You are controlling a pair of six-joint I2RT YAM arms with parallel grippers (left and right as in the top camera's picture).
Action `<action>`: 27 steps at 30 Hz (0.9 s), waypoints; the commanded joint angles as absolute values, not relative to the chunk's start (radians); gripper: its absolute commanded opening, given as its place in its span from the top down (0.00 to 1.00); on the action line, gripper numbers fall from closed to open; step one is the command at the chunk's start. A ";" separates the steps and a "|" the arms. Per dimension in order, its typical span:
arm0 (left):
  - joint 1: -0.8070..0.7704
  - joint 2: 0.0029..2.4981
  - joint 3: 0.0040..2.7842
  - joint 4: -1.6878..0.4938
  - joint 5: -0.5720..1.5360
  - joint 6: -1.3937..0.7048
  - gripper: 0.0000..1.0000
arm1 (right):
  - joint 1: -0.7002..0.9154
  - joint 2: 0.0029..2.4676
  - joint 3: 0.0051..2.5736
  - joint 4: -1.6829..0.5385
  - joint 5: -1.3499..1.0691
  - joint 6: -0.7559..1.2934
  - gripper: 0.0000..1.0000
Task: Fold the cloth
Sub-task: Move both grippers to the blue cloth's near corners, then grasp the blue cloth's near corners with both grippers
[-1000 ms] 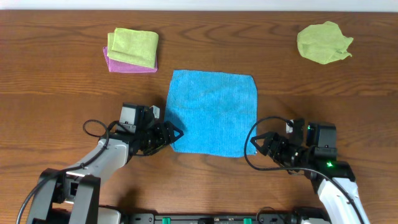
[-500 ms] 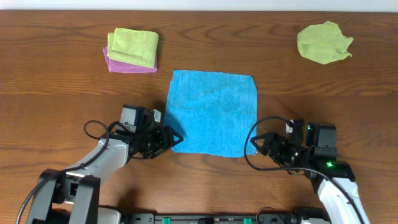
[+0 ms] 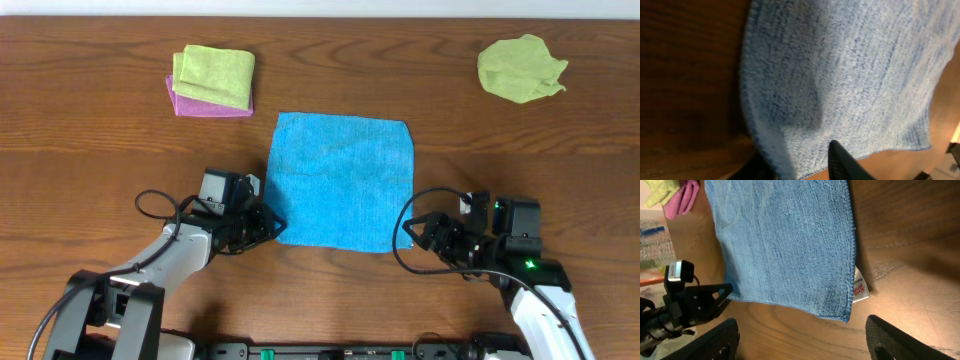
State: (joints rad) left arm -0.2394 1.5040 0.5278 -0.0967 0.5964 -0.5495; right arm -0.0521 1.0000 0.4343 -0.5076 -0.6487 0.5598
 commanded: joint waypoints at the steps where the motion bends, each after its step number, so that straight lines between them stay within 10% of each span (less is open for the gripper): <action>1: -0.244 1.517 0.517 -0.097 0.569 -0.527 0.75 | -0.060 0.993 0.429 -0.509 -0.664 0.572 0.19; 5: -0.244 1.517 0.517 -0.097 0.570 -0.520 0.94 | -0.060 0.993 0.429 -0.513 -0.663 0.572 0.19; 27: -0.243 1.517 0.517 -0.097 0.708 -0.521 0.94 | -0.058 1.303 0.351 -0.245 -0.607 0.633 0.36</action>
